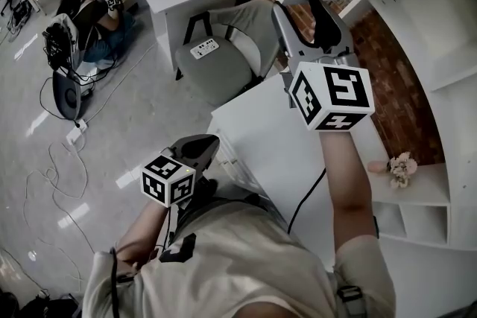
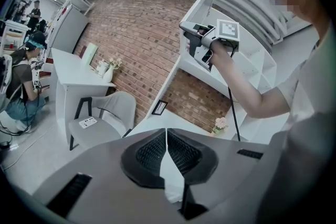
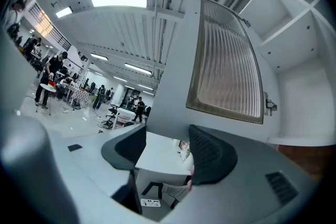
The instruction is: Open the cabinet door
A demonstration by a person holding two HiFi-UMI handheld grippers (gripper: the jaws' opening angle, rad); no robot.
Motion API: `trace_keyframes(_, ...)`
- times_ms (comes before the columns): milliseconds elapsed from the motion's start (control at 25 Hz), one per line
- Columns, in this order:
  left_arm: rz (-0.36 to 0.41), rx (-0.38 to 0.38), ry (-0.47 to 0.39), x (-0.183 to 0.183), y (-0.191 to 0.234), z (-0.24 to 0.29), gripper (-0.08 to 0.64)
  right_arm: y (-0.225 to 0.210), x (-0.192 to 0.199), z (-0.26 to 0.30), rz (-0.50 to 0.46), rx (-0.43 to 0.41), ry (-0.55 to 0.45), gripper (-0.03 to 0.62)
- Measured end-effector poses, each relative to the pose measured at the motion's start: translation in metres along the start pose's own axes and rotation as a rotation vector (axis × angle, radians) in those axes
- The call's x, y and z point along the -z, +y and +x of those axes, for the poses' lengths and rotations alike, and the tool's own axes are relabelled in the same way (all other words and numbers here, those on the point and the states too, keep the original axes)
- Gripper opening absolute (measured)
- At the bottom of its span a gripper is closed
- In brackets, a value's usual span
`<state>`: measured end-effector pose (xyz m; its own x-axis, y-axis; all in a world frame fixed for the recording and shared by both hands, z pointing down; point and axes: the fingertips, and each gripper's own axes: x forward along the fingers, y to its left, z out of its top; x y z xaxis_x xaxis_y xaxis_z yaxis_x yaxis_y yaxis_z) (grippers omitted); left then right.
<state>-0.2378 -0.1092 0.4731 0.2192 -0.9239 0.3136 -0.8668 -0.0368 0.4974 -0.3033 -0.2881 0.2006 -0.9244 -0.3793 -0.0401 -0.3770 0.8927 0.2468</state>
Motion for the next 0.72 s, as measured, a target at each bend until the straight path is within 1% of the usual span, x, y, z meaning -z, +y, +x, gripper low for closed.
trace_keyframes(160, 0.003, 0.01, 0.0, -0.008, 0.001, -0.001, 0.023, 0.001, -0.003, 0.004, -0.007, -0.016, 0.009, 0.272)
trace_keyframes(400, 0.034, 0.048, 0.007, -0.018, -0.004, 0.006, 0.023, -0.002, -0.006, -0.006, -0.015, -0.054, 0.021, 0.268)
trace_keyframes(560, 0.048, 0.058, 0.005, -0.032, -0.001, 0.014, 0.023, -0.001, -0.005, -0.006, -0.026, -0.073, 0.036, 0.244)
trace_keyframes(720, 0.068, 0.055, -0.007, -0.039, 0.001, 0.013, 0.023, 0.008, -0.001, -0.023, -0.056, -0.079, 0.044, 0.238)
